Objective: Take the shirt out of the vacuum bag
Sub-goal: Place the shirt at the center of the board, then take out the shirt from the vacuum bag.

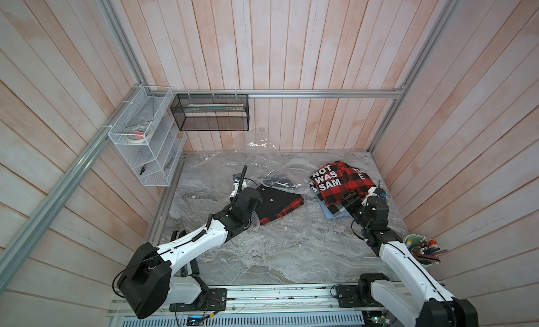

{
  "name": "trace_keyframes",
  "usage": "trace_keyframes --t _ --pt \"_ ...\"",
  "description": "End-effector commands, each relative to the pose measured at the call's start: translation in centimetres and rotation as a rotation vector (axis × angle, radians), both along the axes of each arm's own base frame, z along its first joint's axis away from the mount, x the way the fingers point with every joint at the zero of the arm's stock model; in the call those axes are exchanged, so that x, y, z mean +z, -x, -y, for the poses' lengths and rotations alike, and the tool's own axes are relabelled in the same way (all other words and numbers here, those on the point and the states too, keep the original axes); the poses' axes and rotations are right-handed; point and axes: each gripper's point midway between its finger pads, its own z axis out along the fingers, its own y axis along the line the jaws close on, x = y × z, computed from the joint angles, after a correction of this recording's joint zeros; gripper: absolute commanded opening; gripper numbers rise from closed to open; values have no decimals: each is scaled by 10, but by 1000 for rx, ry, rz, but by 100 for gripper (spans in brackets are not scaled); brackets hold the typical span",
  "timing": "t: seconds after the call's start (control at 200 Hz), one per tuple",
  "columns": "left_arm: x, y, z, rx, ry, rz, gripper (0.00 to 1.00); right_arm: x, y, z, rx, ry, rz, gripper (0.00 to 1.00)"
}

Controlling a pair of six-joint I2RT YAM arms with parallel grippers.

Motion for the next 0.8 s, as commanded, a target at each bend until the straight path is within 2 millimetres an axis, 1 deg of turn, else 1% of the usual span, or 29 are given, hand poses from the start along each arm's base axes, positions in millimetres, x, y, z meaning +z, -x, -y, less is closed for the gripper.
trace_keyframes --t 0.0,0.06,0.2,0.36,0.405,0.47,0.545,0.62,0.71,0.795 --pt "16 -2 14 -25 40 23 0 4 11 -45 92 16 -15 76" --pt "16 -1 18 -31 32 23 0 1 19 -71 147 3 -18 76" --pt "19 3 24 -43 35 27 0 -6 38 -118 231 -26 -6 76" --pt "18 9 32 -57 31 27 0 -10 51 -179 368 -31 -7 76" --pt "17 10 33 -57 21 25 0 -11 53 -192 391 -24 -8 76" --pt "16 12 34 -57 15 24 0 -15 56 -204 406 -39 -11 76" --pt "17 15 34 -61 17 29 0 -26 54 -218 438 -56 -33 76" --pt "17 17 35 -63 17 31 0 -32 48 -227 450 -44 -36 76" --pt "18 19 38 -69 16 32 0 -37 38 -232 432 -39 -20 75" --pt "17 20 39 -73 13 31 0 -49 27 -241 444 -39 -49 76"
